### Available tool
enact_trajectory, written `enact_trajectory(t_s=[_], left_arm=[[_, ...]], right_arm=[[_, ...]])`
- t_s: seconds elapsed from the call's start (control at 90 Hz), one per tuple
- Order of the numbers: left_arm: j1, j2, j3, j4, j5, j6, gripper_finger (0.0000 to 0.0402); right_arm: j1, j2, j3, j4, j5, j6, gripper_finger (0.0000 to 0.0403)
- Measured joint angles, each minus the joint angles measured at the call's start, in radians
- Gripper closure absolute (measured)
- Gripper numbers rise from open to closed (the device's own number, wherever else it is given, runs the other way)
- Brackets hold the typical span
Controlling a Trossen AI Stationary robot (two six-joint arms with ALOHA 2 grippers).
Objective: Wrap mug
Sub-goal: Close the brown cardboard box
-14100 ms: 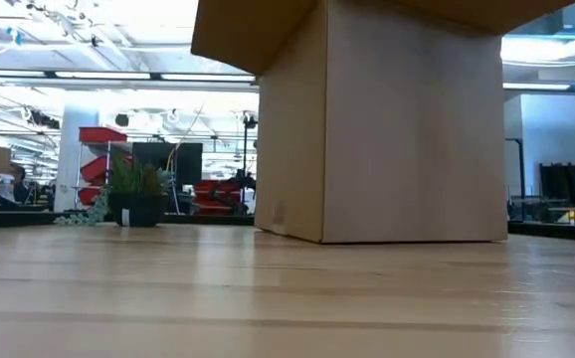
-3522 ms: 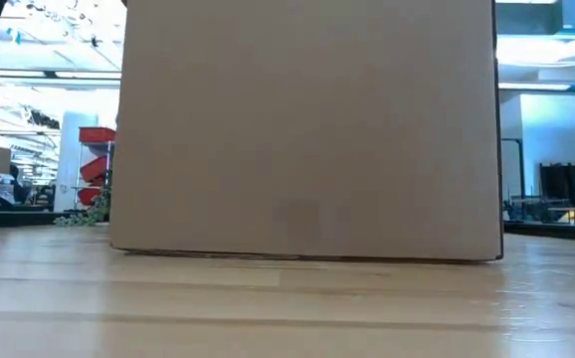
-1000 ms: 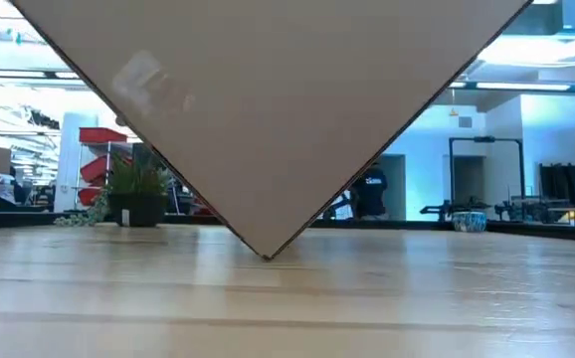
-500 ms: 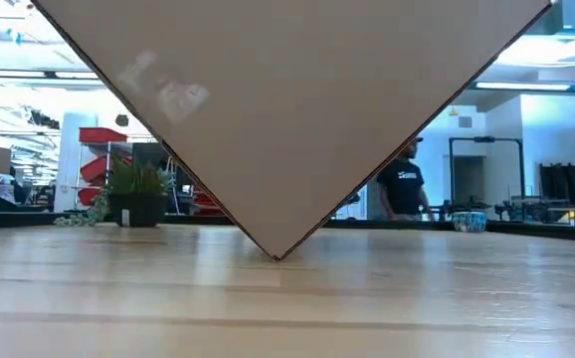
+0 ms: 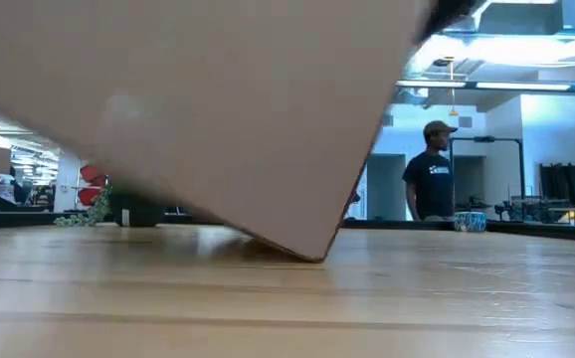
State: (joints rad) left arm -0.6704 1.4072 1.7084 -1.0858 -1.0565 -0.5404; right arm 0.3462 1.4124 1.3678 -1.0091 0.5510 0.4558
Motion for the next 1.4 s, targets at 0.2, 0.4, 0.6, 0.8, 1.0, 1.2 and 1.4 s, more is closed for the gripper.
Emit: enact_trajectory(t_s=[0.2, 0.4, 0.6, 0.8, 1.0, 1.2, 1.4], left_arm=[[0.026, 0.015, -0.077, -0.001, 0.007, -0.038, 0.0402], [0.028, 0.015, -0.086, 0.05, 0.035, -0.058, 0.0402], [-0.005, -0.002, 0.083, 0.162, 0.326, -0.012, 0.0402], [-0.069, 0.0, 0.123, 0.095, 0.839, -0.325, 0.0402], [-0.184, 0.001, -0.018, 0.012, 1.014, -0.884, 0.0402], [-0.302, 0.002, -0.195, 0.19, 1.152, -1.272, 0.0402], [-0.402, 0.002, -0.3, 0.331, 1.153, -1.537, 0.0402]], right_arm=[[0.0, 0.0, 0.001, 0.1, -0.02, -0.072, 0.0403], [0.0, 0.012, 0.0, 0.218, -0.025, -0.177, 0.0403], [0.0, 0.01, 0.0, 0.384, 0.057, -0.296, 0.0403], [0.0, 0.01, 0.001, 0.505, 0.058, -0.381, 0.0403], [-0.002, 0.01, 0.0, 0.509, 0.057, -0.388, 0.0403], [-0.002, 0.01, 0.0, 0.511, 0.057, -0.406, 0.0403], [-0.008, 0.01, 0.0, 0.513, 0.053, -0.412, 0.0403]])
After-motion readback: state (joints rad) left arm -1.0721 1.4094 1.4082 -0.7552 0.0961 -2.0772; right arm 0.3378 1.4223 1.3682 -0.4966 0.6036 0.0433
